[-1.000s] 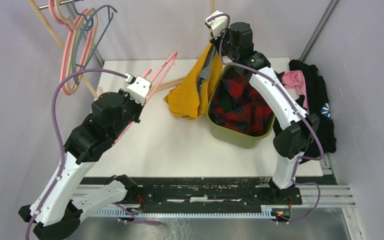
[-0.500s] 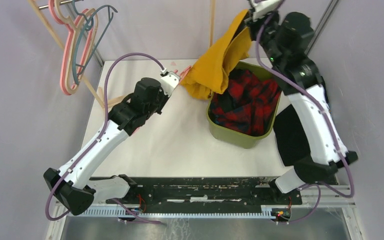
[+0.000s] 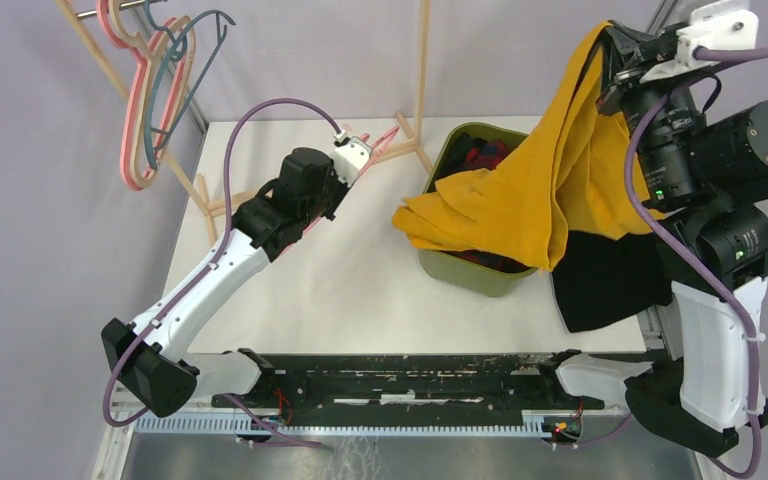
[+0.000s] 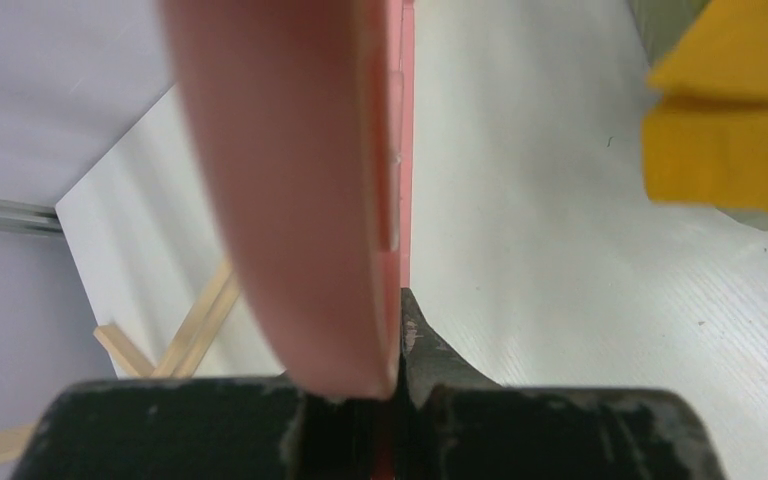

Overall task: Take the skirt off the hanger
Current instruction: Place the skirt in the bin.

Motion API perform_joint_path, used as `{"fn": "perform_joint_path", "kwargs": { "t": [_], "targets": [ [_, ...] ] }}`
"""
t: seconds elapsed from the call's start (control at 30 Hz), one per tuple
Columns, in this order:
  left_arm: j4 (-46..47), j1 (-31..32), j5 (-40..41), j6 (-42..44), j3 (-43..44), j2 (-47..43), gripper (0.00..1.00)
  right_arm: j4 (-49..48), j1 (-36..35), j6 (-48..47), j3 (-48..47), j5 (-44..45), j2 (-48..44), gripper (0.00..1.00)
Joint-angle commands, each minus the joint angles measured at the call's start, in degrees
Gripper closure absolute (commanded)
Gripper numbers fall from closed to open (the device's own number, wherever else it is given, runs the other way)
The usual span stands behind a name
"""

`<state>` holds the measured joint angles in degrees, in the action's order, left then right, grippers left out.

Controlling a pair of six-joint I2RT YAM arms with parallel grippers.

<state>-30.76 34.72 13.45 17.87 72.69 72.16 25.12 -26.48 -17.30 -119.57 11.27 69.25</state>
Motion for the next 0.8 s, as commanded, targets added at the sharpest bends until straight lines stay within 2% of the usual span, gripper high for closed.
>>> {"fn": "perform_joint_path", "kwargs": {
  "t": [0.0, 0.1, 0.23, 0.33, 0.5, 0.6, 0.77],
  "targets": [
    [4.9, -0.2, -1.2, 1.8, 1.5, -0.8, 0.97, 0.3, 0.2, 3.8, 0.5, -0.7, 2.2, 0.99],
    [4.8, -0.2, -1.3, 1.5, 1.5, -1.2, 0.97, 1.4, 0.2, 6.8, 6.4, -1.4, 2.4, 0.99],
    [4.3, -0.2, -0.4, 1.2, 2.1, -1.5, 0.97, -1.7, 0.2, 12.4, 19.2, -1.6, 1.6, 0.99],
    [3.7, -0.2, 0.2, 1.5, 2.7, -1.9, 0.97, -3.9, 0.3, 14.8, 27.6, 1.9, 1.6, 0.99],
    [3.4, -0.3, 1.1, 2.5, 2.8, -2.2, 0.97, -2.4, 2.0, 14.5, 32.6, 8.5, 3.6, 0.99],
    [3.3, -0.4, 1.5, 2.8, 3.0, -2.2, 0.97, -0.1, 3.0, 17.4, 34.2, 4.0, 5.3, 0.99],
    [3.0, -1.0, 2.6, 3.4, 3.8, -2.0, 0.97, 2.0, 2.8, 32.5, 46.2, -5.8, 4.7, 0.99]
  ]
}}
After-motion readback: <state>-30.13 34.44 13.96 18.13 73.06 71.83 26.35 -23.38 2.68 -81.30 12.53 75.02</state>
